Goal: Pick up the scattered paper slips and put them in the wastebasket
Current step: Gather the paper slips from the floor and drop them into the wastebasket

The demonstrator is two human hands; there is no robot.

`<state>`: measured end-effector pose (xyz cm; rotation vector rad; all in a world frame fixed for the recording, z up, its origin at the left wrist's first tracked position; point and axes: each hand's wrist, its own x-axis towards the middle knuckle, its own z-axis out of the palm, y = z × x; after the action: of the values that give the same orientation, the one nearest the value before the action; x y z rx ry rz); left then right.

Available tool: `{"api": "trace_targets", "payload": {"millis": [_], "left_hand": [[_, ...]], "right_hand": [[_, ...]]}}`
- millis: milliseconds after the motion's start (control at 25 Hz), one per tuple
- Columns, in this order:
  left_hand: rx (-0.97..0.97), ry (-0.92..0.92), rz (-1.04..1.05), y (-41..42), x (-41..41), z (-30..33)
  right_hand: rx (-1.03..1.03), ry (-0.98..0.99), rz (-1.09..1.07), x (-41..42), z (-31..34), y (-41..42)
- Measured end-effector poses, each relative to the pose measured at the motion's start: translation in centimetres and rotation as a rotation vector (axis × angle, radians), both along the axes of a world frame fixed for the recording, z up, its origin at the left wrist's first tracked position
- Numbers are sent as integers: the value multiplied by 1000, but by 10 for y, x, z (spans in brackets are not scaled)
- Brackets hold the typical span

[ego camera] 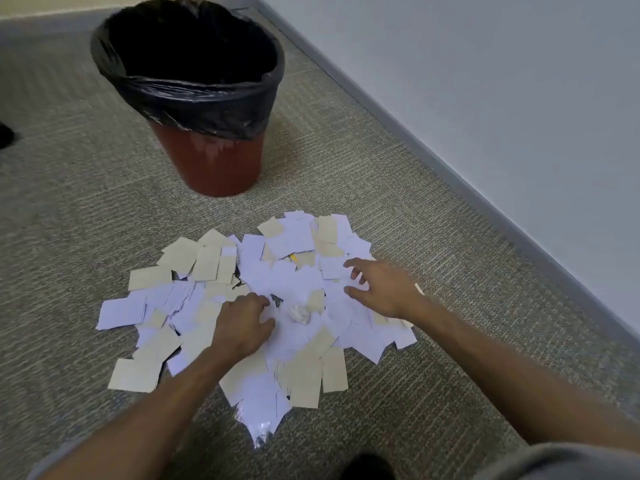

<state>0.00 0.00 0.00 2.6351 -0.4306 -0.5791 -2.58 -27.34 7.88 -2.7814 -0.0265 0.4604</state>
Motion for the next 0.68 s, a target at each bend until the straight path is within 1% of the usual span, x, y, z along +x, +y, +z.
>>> {"api": "trace_targets", "payload": {"millis": [120, 240, 320, 360, 480, 560, 680], "left_hand": [[155, -80, -96, 8, 1, -13], [219, -128, -210, 9, -2, -23], [212, -168, -256, 6, -4, -26], [211, -158, -272, 3, -8, -26], [161, -154, -248, -3, -17, -33], [114, -174, -236, -2, -20, -35], [65, -131, -207, 10, -18, -26]], "right_hand": [[21, 24, -44, 10, -20, 24], [-7, 28, -6, 22, -43, 50], [-52, 25, 42, 31, -55, 66], [-61, 27, 52, 35, -61, 74], [-107, 43, 98, 52, -72, 94], [-160, 97, 104, 64, -80, 103], [-189, 155, 118, 72, -85, 112]]}}
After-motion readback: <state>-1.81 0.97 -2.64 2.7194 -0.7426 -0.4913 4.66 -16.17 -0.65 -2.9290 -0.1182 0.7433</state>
